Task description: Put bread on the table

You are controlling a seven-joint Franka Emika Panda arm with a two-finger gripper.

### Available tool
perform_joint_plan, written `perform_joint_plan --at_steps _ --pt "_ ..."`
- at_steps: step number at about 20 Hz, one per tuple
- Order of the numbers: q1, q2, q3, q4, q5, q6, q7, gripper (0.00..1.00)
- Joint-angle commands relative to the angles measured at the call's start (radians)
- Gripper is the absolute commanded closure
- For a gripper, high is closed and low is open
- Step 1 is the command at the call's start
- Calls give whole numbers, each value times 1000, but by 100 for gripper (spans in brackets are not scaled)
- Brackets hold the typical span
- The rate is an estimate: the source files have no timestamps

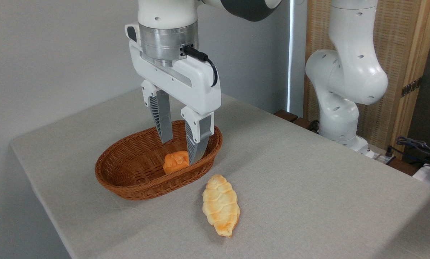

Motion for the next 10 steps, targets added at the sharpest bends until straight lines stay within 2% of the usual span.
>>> perform_joint_plan --at_steps 1,10 --pt "-3 -1 4 14 -16 -15 -2 0" --pt "-3 -3 3 14 -16 -27 0 0"
